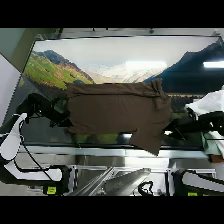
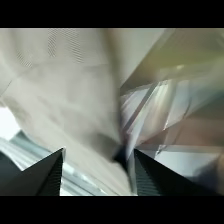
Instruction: Fold the shirts.
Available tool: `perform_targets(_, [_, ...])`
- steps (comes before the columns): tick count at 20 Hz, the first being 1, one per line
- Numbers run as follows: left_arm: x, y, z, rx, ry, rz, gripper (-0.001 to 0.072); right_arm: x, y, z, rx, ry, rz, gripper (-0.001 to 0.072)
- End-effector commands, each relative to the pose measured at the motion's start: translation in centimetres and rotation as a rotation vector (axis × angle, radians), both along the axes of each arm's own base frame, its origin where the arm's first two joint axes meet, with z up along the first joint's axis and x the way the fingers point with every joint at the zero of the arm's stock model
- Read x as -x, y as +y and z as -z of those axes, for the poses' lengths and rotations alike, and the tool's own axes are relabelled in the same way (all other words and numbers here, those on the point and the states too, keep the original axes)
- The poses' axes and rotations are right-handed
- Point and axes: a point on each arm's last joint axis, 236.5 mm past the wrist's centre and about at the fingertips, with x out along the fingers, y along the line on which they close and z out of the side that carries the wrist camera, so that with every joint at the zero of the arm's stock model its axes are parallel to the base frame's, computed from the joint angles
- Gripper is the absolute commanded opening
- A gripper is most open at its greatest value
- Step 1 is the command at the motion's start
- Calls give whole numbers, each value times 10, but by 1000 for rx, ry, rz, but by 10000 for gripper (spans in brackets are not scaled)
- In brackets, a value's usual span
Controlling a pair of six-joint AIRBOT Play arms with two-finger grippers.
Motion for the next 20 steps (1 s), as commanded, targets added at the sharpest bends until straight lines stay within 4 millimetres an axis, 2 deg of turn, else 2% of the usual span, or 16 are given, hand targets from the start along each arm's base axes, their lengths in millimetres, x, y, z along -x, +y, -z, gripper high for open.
perform_targets(1, [3, -1, -2, 4, 6, 6, 14, 0, 20, 16, 42, -12, -80, 467])
perform_targets(3, [-1, 1, -6, -7, -20, 5, 14, -8, 29, 14, 26, -57, -96, 29])
perform_targets(6, [12, 29, -14, -139, -19, 47, 13, 1, 27, 9, 21, -32, -122, 27])
perform_targets(9, [43, 64, -32, -292, 58, 115, 13, 31, 5, 11, 159, 56, -164, 26])
perform_targets(11, [52, 68, -38, -324, 41, 121, 13, 42, -10, 7, 244, 49, -172, 26])
perform_targets(12, [58, 67, -36, -327, 32, 119, 13, 41, -14, 4, 274, 27, -165, 26])
perform_targets(14, [71, 64, -26, -328, 31, 117, 14, 24, -10, -9, 271, -64, -123, 26])
perform_targets(16, [73, 64, -22, -335, 23, 118, 13, -10, 15, -35, 152, -213, -94, 26])
perform_targets(17, [64, 66, -24, -342, -6, 112, 13, -32, 24, -53, 98, -292, -70, 26])
perform_targets(20, [13, 74, -53, -369, -150, 78, 14, -100, 21, -88, 158, -486, -34, 26])
